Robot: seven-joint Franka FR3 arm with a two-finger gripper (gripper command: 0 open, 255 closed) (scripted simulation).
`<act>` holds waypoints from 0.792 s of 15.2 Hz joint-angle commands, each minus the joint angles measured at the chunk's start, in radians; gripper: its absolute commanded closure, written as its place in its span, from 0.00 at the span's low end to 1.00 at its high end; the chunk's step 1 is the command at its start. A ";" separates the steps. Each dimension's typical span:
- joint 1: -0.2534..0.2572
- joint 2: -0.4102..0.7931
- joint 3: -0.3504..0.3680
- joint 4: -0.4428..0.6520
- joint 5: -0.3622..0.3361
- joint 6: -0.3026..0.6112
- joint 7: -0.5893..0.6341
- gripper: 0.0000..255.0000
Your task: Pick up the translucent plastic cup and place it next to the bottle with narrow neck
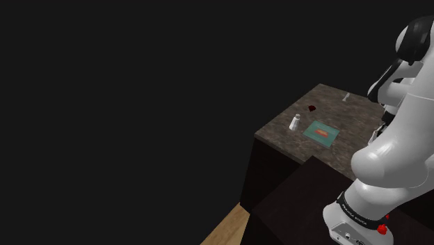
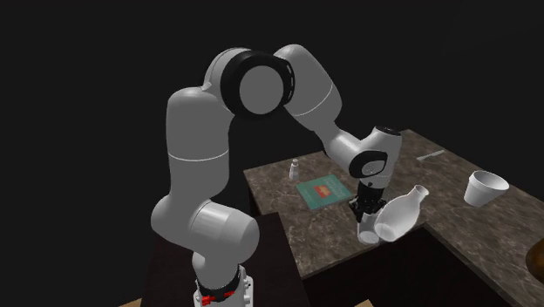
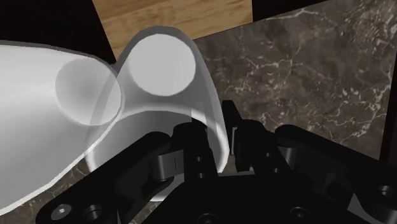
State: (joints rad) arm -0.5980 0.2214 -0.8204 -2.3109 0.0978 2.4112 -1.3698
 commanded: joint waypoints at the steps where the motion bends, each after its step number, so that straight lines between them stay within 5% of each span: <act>1: -0.009 0.017 0.009 -0.003 0.019 0.016 -0.014 1.00; 8: -0.009 0.017 0.009 -0.003 0.019 0.016 -0.014 1.00; 9: -0.009 0.017 0.009 -0.003 0.019 0.016 -0.014 0.00; 12: -0.009 0.017 0.009 -0.003 0.019 0.016 -0.014 0.00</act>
State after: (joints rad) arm -0.6071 0.2385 -0.8117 -2.3138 0.1165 2.4275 -1.3834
